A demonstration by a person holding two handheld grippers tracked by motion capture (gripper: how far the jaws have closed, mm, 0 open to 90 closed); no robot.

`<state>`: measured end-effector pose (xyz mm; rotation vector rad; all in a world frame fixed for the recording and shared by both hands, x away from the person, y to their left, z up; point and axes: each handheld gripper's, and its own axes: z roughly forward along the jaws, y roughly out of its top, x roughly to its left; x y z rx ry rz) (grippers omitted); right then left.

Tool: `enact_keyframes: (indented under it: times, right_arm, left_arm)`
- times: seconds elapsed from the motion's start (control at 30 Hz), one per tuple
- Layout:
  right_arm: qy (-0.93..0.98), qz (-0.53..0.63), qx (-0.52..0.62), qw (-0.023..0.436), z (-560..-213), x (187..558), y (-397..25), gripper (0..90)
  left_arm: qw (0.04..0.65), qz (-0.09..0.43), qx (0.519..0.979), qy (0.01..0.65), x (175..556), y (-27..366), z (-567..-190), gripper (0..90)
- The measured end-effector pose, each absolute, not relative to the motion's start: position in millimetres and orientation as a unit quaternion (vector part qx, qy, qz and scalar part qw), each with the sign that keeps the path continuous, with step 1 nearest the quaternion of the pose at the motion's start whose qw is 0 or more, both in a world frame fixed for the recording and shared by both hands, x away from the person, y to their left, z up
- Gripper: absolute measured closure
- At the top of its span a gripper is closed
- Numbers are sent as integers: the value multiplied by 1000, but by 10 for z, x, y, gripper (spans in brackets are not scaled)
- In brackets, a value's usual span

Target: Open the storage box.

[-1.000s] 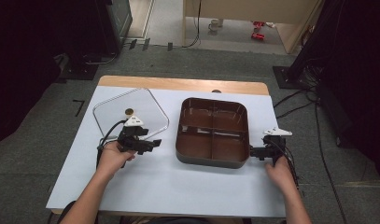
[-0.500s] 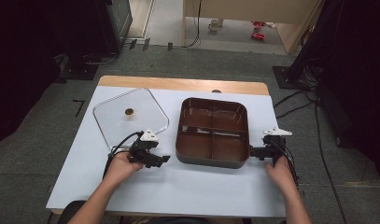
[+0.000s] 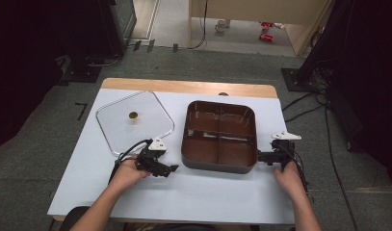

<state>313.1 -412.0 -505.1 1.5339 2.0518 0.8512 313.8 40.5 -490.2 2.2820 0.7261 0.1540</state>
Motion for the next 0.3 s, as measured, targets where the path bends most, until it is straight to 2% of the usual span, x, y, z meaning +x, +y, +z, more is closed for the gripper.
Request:
enact_keyframes:
  times: [0.3]
  right_arm:
    - [741, 308, 554, 219, -5052, 3131, -4120, 0]
  left_arm:
    - [368, 100, 888, 258, 3046, 391, -4964, 161]
